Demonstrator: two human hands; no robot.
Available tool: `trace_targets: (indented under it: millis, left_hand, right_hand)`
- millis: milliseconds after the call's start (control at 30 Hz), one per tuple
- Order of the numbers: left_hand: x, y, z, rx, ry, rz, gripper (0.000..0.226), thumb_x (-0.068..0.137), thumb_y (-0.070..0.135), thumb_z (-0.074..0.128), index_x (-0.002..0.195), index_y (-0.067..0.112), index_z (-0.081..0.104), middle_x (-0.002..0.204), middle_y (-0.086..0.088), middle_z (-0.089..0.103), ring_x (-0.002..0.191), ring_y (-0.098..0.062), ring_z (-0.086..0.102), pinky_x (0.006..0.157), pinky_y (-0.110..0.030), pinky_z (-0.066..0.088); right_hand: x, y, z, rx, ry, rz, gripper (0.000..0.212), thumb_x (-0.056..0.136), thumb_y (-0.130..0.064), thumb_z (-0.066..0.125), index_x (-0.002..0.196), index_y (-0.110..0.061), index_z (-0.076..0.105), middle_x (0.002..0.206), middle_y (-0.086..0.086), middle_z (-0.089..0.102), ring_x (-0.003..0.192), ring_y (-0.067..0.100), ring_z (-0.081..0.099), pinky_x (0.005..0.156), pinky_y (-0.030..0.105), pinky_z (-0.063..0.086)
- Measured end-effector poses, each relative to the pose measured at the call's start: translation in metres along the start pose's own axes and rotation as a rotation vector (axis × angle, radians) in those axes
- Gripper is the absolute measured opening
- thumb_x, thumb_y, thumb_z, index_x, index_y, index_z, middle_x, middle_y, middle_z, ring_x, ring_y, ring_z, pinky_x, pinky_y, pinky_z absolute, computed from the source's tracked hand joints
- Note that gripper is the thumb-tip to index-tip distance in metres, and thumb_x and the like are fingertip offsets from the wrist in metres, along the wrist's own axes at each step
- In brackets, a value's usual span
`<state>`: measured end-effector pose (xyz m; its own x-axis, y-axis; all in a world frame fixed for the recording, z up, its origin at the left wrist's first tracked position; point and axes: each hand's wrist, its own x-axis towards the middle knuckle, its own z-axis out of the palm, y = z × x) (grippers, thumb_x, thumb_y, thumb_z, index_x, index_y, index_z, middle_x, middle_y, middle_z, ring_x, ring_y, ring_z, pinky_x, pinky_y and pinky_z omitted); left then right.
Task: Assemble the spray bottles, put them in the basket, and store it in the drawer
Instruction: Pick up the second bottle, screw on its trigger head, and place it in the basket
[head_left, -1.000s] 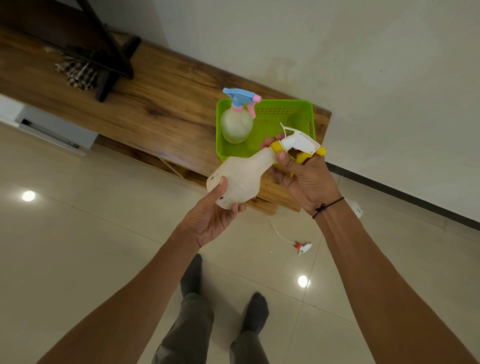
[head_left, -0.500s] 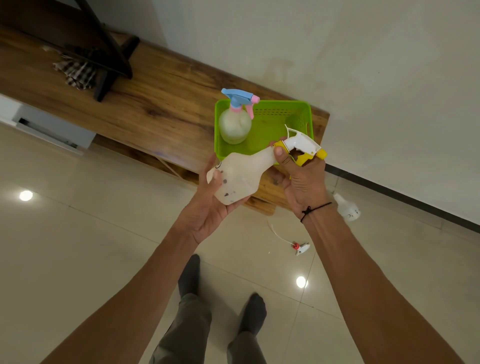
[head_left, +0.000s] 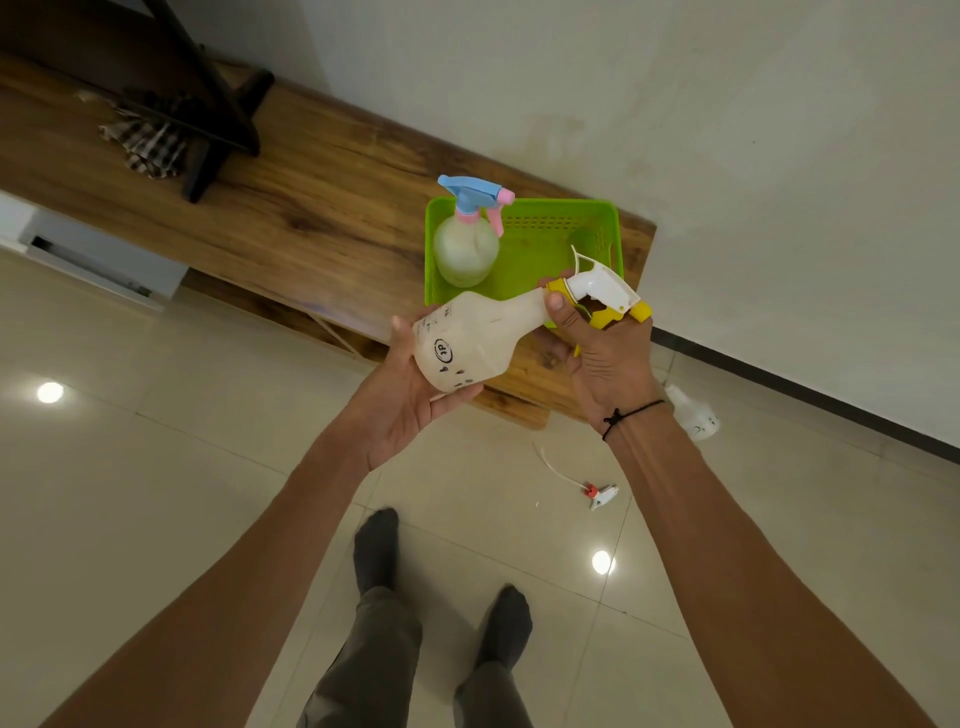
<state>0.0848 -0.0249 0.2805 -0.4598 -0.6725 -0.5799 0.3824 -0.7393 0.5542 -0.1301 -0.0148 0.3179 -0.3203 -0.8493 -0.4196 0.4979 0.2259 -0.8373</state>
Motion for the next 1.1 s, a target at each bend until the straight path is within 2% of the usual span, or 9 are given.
trace_targets:
  millis: [200, 367, 433, 500, 567, 633, 900, 1000, 1100]
  left_hand:
    - [0.002, -0.007, -0.018, 0.036, -0.085, 0.041, 0.054, 0.106, 0.019, 0.057, 0.156, 0.017, 0.037, 0.157, -0.011, 0.052, 0.139, -0.034, 0.056, 0.106, -0.049, 0.054]
    - [0.003, -0.006, -0.015, 0.477, -0.002, 0.234, 0.090, 0.075, -0.010, 0.085, 0.138, 0.029, 0.036, 0.140, -0.003, 0.062, 0.126, -0.030, 0.063, 0.097, -0.048, 0.059]
    - [0.005, -0.006, -0.014, 0.525, 0.036, 0.310, 0.094, 0.071, -0.007, 0.088, 0.140, 0.027, 0.034, 0.141, -0.003, 0.058, 0.125, -0.025, 0.062, 0.093, -0.046, 0.060]
    - [0.007, -0.004, -0.012, 0.366, 0.013, 0.268, 0.080, 0.085, 0.009, 0.082, 0.146, 0.026, 0.033, 0.144, 0.000, 0.058, 0.130, -0.023, 0.062, 0.094, -0.042, 0.060]
    - [0.009, 0.000, -0.009, 0.164, -0.020, 0.126, 0.060, 0.103, 0.048, 0.056, 0.153, 0.022, 0.036, 0.152, -0.003, 0.057, 0.136, -0.027, 0.060, 0.101, -0.045, 0.058]
    - [0.011, 0.002, -0.008, 0.101, 0.006, 0.012, 0.074, 0.102, 0.069, 0.030, 0.155, 0.021, 0.043, 0.153, -0.009, 0.058, 0.137, -0.031, 0.059, 0.104, -0.047, 0.056]
    - [0.011, 0.010, -0.008, 0.292, -0.096, -0.138, 0.075, 0.084, 0.062, 0.074, 0.145, 0.026, 0.050, 0.140, -0.015, 0.067, 0.123, -0.038, 0.069, 0.080, -0.033, 0.065]
    - [0.015, 0.004, -0.009, 0.319, -0.082, 0.024, 0.070, 0.081, 0.039, 0.087, 0.137, 0.035, 0.046, 0.141, 0.001, 0.063, 0.123, -0.029, 0.069, 0.087, -0.043, 0.064]
    - [0.017, -0.005, -0.005, 0.390, -0.095, 0.215, 0.090, 0.082, 0.000, 0.085, 0.147, 0.041, 0.037, 0.136, 0.017, 0.060, 0.128, -0.026, 0.063, 0.095, -0.054, 0.059]
  right_hand:
    - [0.001, 0.000, -0.002, 0.039, 0.004, 0.008, 0.052, 0.093, 0.012, 0.065, 0.141, 0.013, 0.046, 0.126, 0.032, 0.061, 0.119, 0.038, 0.066, 0.096, 0.057, 0.060]
    - [-0.001, 0.003, -0.006, 0.035, -0.010, 0.015, 0.044, 0.092, 0.010, 0.067, 0.134, 0.002, 0.055, 0.120, 0.025, 0.065, 0.116, 0.035, 0.067, 0.094, 0.058, 0.060]
    - [-0.002, 0.006, -0.007, 0.034, -0.007, 0.018, 0.038, 0.092, 0.009, 0.068, 0.128, -0.001, 0.058, 0.114, 0.021, 0.069, 0.112, 0.032, 0.069, 0.095, 0.062, 0.058]
    - [-0.002, 0.008, -0.006, 0.045, -0.002, 0.009, 0.033, 0.093, 0.009, 0.068, 0.123, -0.003, 0.061, 0.109, 0.018, 0.071, 0.109, 0.030, 0.071, 0.095, 0.063, 0.058]
    - [-0.002, 0.007, -0.005, 0.055, 0.012, 0.004, 0.038, 0.093, 0.010, 0.067, 0.129, 0.004, 0.058, 0.112, 0.022, 0.069, 0.111, 0.032, 0.069, 0.094, 0.061, 0.059]
    - [-0.001, 0.006, -0.004, 0.063, 0.021, 0.002, 0.046, 0.092, 0.012, 0.066, 0.137, 0.010, 0.052, 0.118, 0.026, 0.065, 0.113, 0.035, 0.067, 0.092, 0.057, 0.061]
    - [0.001, 0.000, -0.012, 0.050, -0.029, 0.016, 0.029, 0.092, 0.012, 0.065, 0.117, -0.004, 0.061, 0.116, 0.025, 0.065, 0.112, 0.032, 0.068, 0.094, 0.052, 0.062]
    - [0.003, 0.000, -0.015, 0.045, -0.020, 0.001, 0.029, 0.091, 0.011, 0.068, 0.111, -0.010, 0.067, 0.108, 0.019, 0.071, 0.107, 0.029, 0.072, 0.086, 0.049, 0.064]
    - [0.006, 0.004, -0.015, 0.051, 0.028, -0.005, 0.034, 0.090, 0.006, 0.073, 0.121, -0.006, 0.064, 0.111, 0.015, 0.072, 0.109, 0.031, 0.072, 0.080, 0.049, 0.065]
